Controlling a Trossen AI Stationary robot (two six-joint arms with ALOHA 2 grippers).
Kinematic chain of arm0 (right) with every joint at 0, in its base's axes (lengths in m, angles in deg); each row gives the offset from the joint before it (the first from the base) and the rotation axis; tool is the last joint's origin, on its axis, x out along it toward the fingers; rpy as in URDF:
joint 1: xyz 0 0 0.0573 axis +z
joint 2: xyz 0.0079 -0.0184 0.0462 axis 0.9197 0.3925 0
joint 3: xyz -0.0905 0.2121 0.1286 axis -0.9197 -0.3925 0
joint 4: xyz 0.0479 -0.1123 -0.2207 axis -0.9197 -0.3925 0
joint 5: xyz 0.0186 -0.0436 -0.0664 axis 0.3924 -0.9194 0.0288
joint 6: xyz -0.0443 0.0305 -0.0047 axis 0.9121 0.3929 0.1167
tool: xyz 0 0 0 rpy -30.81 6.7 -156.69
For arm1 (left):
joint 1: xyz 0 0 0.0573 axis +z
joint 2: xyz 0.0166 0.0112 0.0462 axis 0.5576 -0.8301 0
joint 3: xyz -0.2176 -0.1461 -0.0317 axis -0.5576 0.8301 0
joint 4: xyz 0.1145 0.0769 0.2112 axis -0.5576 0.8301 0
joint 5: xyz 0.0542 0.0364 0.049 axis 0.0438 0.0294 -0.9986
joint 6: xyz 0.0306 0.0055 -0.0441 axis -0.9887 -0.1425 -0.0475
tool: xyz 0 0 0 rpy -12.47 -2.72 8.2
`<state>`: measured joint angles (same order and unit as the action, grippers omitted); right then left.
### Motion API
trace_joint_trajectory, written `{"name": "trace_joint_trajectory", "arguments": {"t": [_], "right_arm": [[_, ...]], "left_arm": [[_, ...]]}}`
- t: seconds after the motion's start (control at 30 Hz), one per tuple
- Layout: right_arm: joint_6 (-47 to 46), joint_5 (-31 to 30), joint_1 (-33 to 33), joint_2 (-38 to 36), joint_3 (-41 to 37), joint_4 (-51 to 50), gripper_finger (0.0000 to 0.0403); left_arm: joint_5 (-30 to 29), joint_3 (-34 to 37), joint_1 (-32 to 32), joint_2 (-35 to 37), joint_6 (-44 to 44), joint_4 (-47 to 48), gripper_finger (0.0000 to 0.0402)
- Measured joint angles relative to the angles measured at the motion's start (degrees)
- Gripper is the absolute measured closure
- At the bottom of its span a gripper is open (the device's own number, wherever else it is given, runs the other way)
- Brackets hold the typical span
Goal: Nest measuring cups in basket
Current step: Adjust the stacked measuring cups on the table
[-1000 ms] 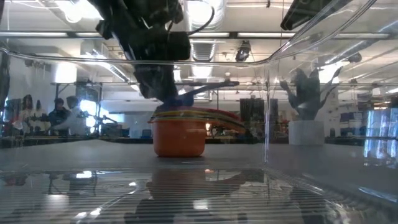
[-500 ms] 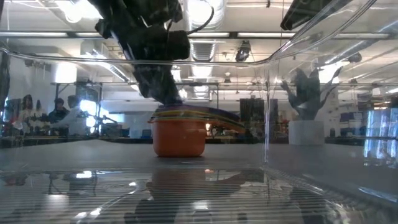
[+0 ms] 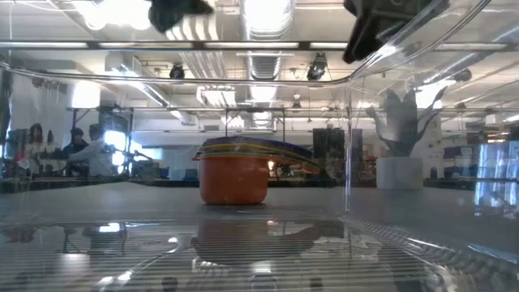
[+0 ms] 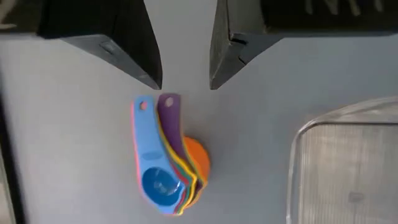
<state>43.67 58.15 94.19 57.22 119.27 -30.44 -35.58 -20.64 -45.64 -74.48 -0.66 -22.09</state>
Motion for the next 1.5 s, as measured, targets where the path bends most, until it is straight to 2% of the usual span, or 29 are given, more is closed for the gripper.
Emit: {"name": "trace_joint_trajectory", "arguments": {"t": [0.13,0.27,0.37,0.5,0.6,0.7,0.8,0.97,1.23,1.5], "right_arm": [[4.87,0.13,-1.95,0.0,0.0,3.48,0.0253],[3.93,1.53,-3.78,0.0,0.0,6.26,0.0205],[2.65,2.97,-4.82,0.0,0.0,6.21,0.0162],[1.89,3.3,-6.58,0.16,0.0,7.03,0.0111],[2.62,5.18,-8.73,0.17,0.0,7.26,0.0082],[3.9,10.61,-11.47,0.19,0.0,7.88,0.0065],[5.48,16.41,-14.33,0.2,0.0,9.56,0.0059],[9.26,22.81,-18.64,1.33,0.0,13.32,0.0058],[12.22,30.98,-23.75,8.61,0.0,15.96,0.0058],[14.65,33.97,-24.99,13.2,0.0,15.97,0.0058]], "left_arm": [[-11.53,1.7,-8.41,4.31,-1.74,-3.3,0.0242],[-23.13,6.59,-18.23,7.87,-6.85,-11.1,0.0242],[-28.89,11.94,-24.13,11.19,-8.44,-18.56,0.0242],[-31.89,20.5,-28.08,15.89,-12.08,-27.75,0.0242],[-32.62,24.64,-28.05,21.18,-12.57,-30.64,0.0243],[-30.64,26.43,-27.95,27.09,-12.53,-28.9,0.025],[-28.13,25.84,-27.94,33.75,-13.15,-24.96,0.0262],[-28.11,23.19,-27.89,42.79,-12.77,-15.85,0.0284],[-25.03,25.93,-27.89,50.72,-12.67,-11.9,0.0311],[-23.83,30.61,-27.89,58.74,-12.19,-9.46,0.0324]]}}
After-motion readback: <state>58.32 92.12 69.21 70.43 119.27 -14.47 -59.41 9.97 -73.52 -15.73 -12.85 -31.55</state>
